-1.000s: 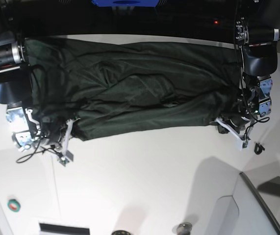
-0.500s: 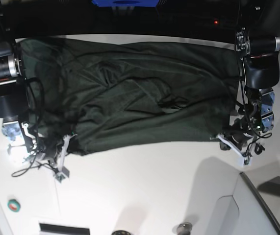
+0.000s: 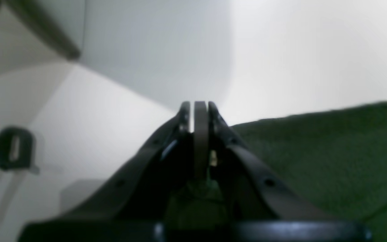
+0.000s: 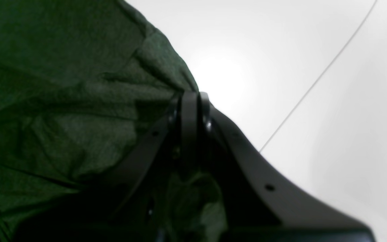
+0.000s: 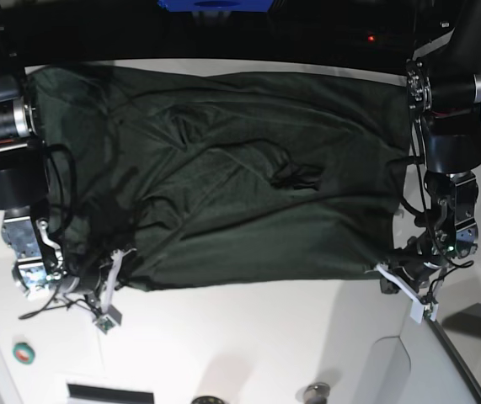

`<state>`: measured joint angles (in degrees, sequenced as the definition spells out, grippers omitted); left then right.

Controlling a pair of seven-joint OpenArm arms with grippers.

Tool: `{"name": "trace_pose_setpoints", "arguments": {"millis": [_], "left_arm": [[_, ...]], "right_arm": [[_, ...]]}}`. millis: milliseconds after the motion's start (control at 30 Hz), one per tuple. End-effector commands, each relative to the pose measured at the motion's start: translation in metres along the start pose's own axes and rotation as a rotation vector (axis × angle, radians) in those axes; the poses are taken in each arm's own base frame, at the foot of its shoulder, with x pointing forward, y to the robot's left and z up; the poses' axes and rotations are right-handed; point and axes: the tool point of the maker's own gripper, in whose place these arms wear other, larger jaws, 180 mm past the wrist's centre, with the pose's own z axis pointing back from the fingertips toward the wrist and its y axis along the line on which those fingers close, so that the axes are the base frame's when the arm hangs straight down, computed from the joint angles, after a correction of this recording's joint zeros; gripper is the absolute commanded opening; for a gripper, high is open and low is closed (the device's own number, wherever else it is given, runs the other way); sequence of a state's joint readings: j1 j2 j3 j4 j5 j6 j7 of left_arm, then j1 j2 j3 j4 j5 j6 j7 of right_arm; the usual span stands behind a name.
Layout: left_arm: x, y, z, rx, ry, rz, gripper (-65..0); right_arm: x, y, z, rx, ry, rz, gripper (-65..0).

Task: Layout the t-shirt on the table in an organized manner, then fold the t-shirt properly
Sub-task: 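Regrasp the folded edge with both grippers and lift it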

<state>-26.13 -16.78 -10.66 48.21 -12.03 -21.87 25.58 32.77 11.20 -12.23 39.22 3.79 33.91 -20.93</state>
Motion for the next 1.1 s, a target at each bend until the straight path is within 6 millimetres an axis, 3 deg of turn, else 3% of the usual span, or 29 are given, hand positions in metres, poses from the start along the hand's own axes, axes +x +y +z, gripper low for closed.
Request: {"name": "trace_pose_setpoints", "arguments": {"millis": [0, 200, 367, 467, 833, 1067], "left_arm": [[0.028, 0.005, 0.004, 0.008, -0.067, -0.011, -65.0], [0.039, 0.004, 0.004, 0.005, -0.086, -0.007, -65.0], [0.045, 0.003, 0.005, 0.004, -0.101, -0.012, -65.0], [0.053, -0.011, 0.006, -0.015, -0.129, -0.027, -65.0], [0.015, -0.027, 0.034, -0.026, -0.067, -0.116, -65.0], [-0.01, -0.031, 0.054, -0.025, -0.057, -0.155, -65.0]], "right_arm": [[0.026, -0.014, 0.009, -0.027, -0.065, 0.011, -65.0], [0.045, -0.015, 0.011, -0.031, -0.163, 0.01, -65.0], [0.046, -0.015, 0.012, -0.031, -0.168, 0.01, -64.8], [0.044, -0.015, 0.011, -0.03, -0.164, 0.009, -64.8], [0.0, 0.006, 0.0, 0.007, -0.102, -0.023, -64.8], [0.001, 0.015, 0.013, -0.006, -0.149, 0.035, -64.8]]}}
